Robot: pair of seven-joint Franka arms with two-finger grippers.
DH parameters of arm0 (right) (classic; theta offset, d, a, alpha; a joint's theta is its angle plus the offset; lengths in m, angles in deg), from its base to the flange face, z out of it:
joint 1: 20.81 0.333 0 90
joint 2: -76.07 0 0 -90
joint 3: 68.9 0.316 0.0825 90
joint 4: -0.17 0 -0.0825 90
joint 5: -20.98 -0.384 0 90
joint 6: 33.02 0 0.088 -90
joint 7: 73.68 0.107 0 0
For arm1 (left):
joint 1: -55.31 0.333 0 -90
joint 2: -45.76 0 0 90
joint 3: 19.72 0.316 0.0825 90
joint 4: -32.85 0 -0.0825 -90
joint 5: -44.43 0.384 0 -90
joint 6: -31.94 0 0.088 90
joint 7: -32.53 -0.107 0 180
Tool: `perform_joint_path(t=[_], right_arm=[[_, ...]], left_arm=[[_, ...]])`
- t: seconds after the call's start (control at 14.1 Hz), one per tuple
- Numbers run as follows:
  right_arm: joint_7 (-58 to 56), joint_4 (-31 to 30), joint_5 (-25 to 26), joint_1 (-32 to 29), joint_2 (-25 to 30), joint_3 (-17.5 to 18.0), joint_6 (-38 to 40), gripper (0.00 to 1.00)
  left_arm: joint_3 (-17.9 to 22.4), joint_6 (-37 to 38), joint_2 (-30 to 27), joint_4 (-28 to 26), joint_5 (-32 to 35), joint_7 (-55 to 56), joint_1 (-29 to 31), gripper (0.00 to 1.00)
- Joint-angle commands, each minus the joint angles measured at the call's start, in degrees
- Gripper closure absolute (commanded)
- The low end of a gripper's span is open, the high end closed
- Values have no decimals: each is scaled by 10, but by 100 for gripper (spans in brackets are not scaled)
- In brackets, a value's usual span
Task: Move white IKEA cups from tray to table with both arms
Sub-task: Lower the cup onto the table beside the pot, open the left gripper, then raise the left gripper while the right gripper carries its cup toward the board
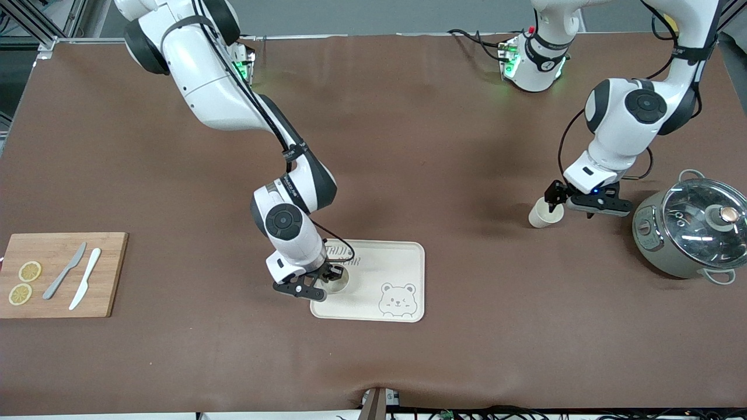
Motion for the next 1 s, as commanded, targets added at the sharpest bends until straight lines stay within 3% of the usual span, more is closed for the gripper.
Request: perform_joint_path(t=[0.0,0.21,0.64,0.92], right_arm=[[16,0,9,1,-1,0,-4,100],[16,0,8,1,-1,0,-4,100],[16,1,8,0,1,0,-2,100],[13,1,2,-5,18,1,9,100]], left_arm=[[-9,81,13,85,-33,-6,5,0],[-16,133,48,175,-48,3,1,0],[-21,179,64,252,-47,78,-36,0],[-14,278,71,342,-48,95,-58,0]])
